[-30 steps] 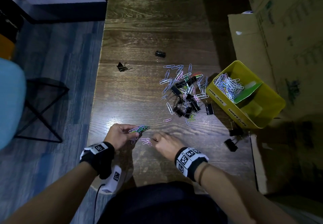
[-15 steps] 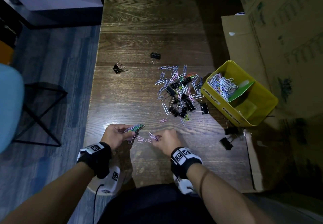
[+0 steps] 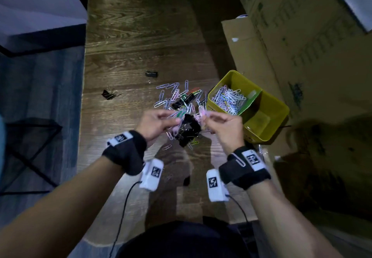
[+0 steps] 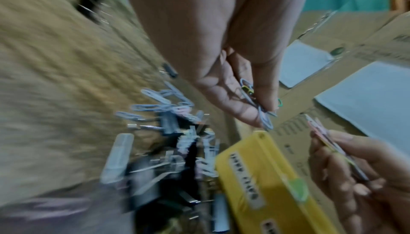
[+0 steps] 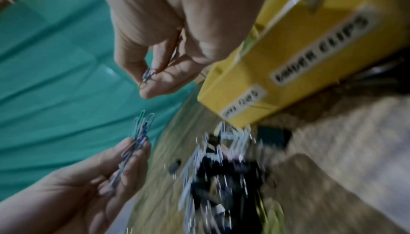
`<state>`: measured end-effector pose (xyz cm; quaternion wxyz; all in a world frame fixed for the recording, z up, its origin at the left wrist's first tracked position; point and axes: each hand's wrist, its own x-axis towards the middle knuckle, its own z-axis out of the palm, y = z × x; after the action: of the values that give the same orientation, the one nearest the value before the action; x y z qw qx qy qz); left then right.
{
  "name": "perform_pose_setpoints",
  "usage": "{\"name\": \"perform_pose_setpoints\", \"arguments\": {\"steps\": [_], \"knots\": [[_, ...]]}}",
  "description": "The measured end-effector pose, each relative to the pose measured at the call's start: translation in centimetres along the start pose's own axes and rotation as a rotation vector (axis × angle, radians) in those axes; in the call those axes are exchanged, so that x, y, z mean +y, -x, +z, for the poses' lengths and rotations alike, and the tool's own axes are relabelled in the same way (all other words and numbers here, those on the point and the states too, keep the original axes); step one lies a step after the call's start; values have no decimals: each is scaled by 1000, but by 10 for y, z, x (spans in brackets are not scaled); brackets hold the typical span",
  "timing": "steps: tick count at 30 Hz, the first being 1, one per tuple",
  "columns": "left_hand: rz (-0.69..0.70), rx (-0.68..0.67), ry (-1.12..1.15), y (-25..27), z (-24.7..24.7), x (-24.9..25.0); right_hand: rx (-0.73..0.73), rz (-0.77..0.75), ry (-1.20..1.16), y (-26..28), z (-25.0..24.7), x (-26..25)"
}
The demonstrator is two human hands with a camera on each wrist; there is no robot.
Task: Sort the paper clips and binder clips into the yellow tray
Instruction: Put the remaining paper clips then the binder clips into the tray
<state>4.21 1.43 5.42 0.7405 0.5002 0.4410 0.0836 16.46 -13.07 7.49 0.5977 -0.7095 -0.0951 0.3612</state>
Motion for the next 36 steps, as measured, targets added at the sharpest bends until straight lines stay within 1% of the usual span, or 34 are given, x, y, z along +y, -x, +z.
{"name": "perform_pose_setpoints", "arguments": {"steps": [3, 5, 7, 9, 12, 14, 15, 19, 20, 22, 24, 25, 26, 28, 29, 30, 33, 34, 36], "knots": [[24, -63, 7, -27, 52, 32, 138, -58, -46, -25, -27, -27], [32, -63, -20, -44, 85, 45, 232, -50, 12, -44, -42, -34], [44, -41, -108, -60, 112, 51, 307, -30, 102, -66, -56, -30], [51, -36, -239, -73, 130, 49, 328, -14, 234, -83, -63, -23], [27, -62, -420, -84, 145, 44, 294, -15, 416, -90, -61, -21], [26, -73, -462, -84, 146, 44, 254, -27, 566, -89, -60, -23], [27, -87, -457, -83, 144, 45, 236, -28, 597, -89, -60, -23], [76, -156, -422, -76, 118, 51, 166, -18, 566, -84, -58, -24], [92, -149, -382, -74, 109, 53, 160, -35, 554, -82, -58, -23], [105, -109, -273, -66, 88, 61, 148, -114, 544, -76, -56, -22], [115, -55, -279, -62, 60, 63, 127, -203, 526, -69, -52, -18], [129, -31, -340, -61, 45, 61, 107, -244, 512, -65, -49, -15], [149, -13, -447, -62, 29, 56, 74, -285, 499, -61, -45, -12], [203, -15, -809, -63, 2, 44, -43, -365, 523, -53, -35, -3], [221, -39, -973, -62, -6, 37, -116, -384, 573, -51, -30, 2], [219, -79, -1084, -60, -10, 29, -193, -385, 641, -49, -24, 8], [215, -211, -1274, -51, -10, 7, -407, -326, 945, -50, -7, 23], [231, -236, -1322, -49, -8, -1, -472, -287, 1053, -50, -1, 27], [217, -233, -1387, -47, -4, -17, -564, -230, 1212, -50, 7, 32]]}}
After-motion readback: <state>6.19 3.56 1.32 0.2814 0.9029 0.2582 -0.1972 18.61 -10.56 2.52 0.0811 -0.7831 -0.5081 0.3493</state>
